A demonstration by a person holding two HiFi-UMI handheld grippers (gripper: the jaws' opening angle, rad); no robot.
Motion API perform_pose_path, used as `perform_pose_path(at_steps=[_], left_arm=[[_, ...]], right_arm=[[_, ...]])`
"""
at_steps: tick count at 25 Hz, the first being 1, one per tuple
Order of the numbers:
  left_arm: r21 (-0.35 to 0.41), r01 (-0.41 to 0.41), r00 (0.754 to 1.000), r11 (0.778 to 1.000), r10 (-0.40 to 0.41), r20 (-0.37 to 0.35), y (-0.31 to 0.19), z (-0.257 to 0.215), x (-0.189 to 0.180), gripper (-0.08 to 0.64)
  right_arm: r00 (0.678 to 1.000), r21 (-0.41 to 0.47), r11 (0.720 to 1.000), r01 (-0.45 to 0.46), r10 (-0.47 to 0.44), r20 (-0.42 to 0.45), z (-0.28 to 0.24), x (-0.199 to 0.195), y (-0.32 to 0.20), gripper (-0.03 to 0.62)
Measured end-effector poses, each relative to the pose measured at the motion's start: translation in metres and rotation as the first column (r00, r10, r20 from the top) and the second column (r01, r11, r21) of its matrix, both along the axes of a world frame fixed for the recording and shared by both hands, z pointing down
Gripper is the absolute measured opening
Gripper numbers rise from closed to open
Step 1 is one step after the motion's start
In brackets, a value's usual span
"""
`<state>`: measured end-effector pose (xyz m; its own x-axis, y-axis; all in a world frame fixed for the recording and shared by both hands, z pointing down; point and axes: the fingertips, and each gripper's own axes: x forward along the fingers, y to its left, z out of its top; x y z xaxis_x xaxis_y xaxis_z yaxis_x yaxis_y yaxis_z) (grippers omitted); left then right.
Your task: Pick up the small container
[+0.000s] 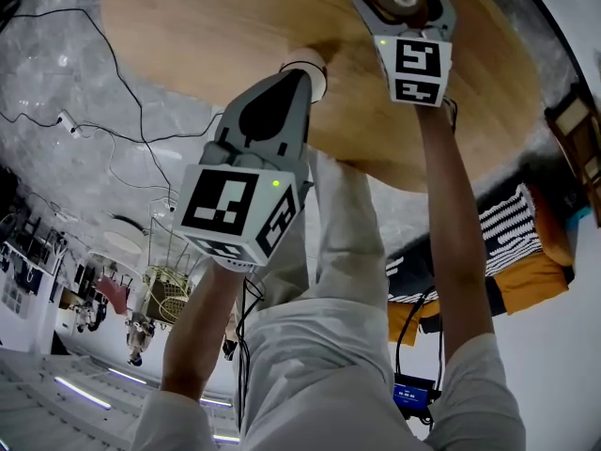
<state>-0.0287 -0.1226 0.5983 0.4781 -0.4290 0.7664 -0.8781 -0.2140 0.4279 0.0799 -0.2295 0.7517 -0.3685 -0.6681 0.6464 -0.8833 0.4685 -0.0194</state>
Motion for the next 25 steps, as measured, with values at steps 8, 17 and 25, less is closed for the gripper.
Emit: perform_pose_path(at_steps=[8,17,25], left_arm=[[0.010,0.016,1.000,1.000,-0.016,-0.009,0.006,0.004,-0.009,0.020],[0.022,0.042,0.999,0.999,-0.041,-0.032,0.016,0.012,-0.021,0.020],[0.038,0.016,0.999,0.999,-0.015,-0.029,0.029,0.005,-0.024,0.020]], right_arm=[[0.998,0.035,0.999,0.036,-0.034,-0.051,0.004,-0.003,-0.005,0.393],[0.999,0.010,1.000,-0.011,0.011,-0.050,0.008,-0.001,-0.004,0.337],[0.998,0.021,0.999,-0.043,0.044,-0.054,0.001,0.008,0.006,0.337]])
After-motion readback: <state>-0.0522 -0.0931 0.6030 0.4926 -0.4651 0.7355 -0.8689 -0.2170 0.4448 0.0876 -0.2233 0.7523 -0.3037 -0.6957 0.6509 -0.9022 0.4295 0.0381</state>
